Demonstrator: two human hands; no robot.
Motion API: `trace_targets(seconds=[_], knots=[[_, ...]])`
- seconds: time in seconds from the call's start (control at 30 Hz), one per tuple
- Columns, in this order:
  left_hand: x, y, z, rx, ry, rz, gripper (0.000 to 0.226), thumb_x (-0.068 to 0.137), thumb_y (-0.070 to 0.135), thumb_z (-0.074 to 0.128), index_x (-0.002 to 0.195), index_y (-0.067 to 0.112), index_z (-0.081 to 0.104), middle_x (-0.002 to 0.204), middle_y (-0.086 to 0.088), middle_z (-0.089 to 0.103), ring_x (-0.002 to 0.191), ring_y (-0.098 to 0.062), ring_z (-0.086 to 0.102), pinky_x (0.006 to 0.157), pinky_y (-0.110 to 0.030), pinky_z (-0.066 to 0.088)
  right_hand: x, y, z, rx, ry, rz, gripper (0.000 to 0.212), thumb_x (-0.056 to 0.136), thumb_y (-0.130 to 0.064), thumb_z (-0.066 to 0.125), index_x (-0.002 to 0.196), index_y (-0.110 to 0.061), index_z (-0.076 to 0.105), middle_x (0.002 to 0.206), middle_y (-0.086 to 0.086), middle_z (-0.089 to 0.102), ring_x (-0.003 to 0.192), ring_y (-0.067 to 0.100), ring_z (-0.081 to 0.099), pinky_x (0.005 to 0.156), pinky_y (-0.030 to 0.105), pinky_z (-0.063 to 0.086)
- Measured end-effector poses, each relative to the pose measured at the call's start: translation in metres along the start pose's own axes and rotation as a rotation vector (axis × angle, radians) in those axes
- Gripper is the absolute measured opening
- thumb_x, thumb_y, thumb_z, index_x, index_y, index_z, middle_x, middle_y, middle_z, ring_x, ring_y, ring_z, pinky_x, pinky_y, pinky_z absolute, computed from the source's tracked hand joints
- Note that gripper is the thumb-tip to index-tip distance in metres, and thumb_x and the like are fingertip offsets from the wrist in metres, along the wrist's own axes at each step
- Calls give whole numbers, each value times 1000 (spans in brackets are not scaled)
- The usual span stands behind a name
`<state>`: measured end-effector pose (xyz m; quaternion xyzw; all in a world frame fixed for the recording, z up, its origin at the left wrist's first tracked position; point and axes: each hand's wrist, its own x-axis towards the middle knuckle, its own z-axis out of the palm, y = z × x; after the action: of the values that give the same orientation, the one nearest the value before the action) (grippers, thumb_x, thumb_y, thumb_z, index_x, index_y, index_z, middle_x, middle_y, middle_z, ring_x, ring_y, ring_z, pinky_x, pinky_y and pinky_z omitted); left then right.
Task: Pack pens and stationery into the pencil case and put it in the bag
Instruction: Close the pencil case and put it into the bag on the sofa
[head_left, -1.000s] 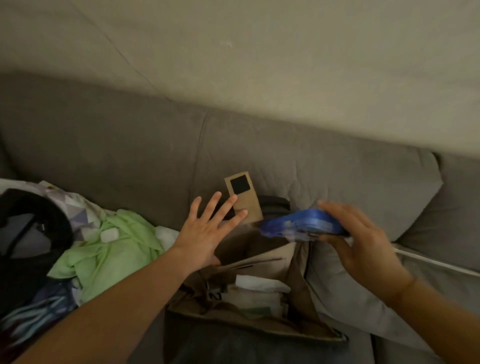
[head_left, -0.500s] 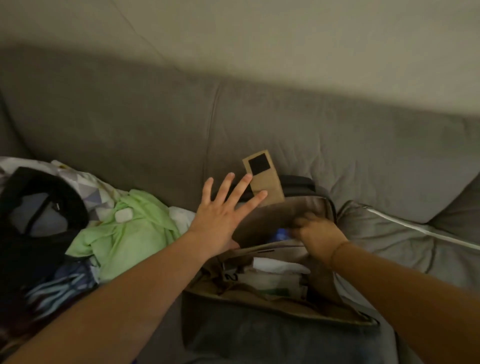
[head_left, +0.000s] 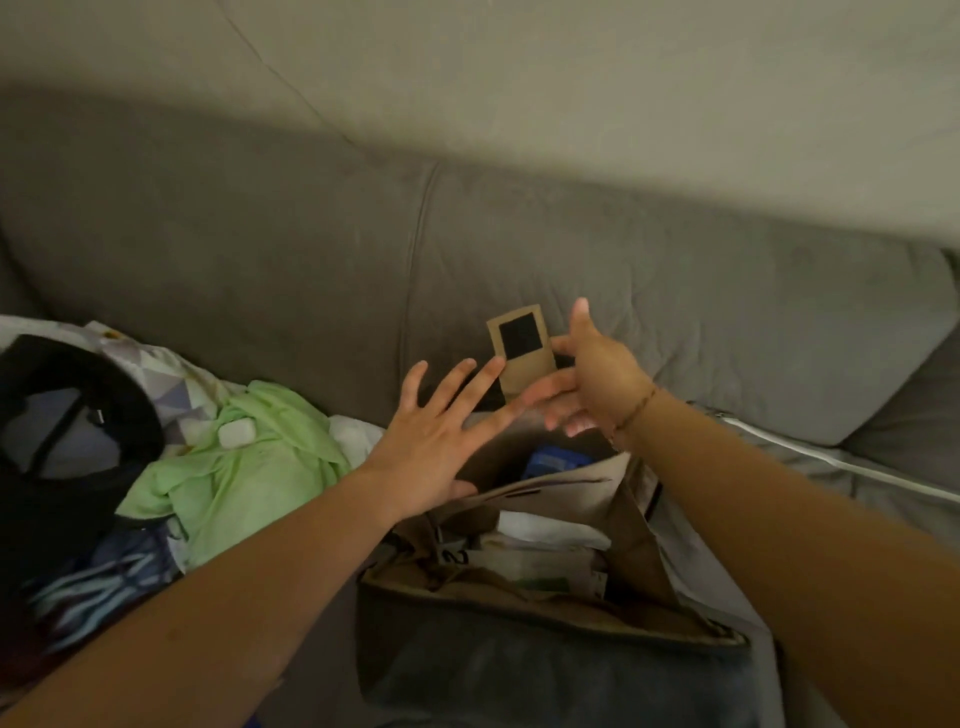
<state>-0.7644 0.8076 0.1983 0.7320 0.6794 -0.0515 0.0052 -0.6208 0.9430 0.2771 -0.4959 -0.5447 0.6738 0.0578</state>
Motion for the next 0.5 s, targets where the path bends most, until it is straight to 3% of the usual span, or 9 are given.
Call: trace_targets(seconds=[0.07,0.13,0.2,0.27,0.37,0.43,0.5], knots=[[-4,-1,1,-76,74,24,102,72,52,72,151,33,10,161,-13,1,146,-35,13,111,-66,13,-4,2,0,46,-95,-12,66,93,-64,11,96,-21,61,85,11,75,66,24,68,57,30,47],[-14,-5,6,-259,244,42,64,81,43,68,136,25,39,158,-17,14,143,-35,25,109,-62,23,-16,11,-5,114,-89,-89,65,96,-59,19,96,-15,66,86,9,75,72,23,67,61,31,47],[-24,-12,15,-353,303,24,43,81,46,68,114,23,52,156,-19,15,142,-36,26,111,-60,24,-34,31,-10,169,-117,-112,36,97,-40,43,93,-13,67,86,9,73,70,23,67,58,32,47],[-30,-17,28,-284,196,-26,41,77,54,69,107,27,61,158,-17,9,145,-38,17,110,-63,23,-51,62,-12,119,-193,-93,8,88,-12,61,93,-13,68,89,6,73,71,22,69,57,32,53],[-29,-21,37,-196,85,-152,30,75,52,71,97,31,71,159,-12,9,144,-39,16,105,-69,24,-48,105,-12,-168,-233,-66,13,83,0,65,87,-13,66,96,2,69,76,13,70,56,27,56],[-26,-23,39,-201,99,-191,19,77,47,72,87,31,73,160,-9,13,144,-39,18,105,-69,23,-28,122,-9,-379,-228,-43,13,85,-3,63,85,-16,65,98,3,67,78,14,69,61,25,57],[-24,-23,42,-215,134,-205,12,77,42,72,80,30,73,159,-7,17,143,-38,20,105,-68,22,-1,135,-6,-554,-225,-48,16,86,-6,62,83,-22,65,94,2,67,78,17,69,68,32,60]])
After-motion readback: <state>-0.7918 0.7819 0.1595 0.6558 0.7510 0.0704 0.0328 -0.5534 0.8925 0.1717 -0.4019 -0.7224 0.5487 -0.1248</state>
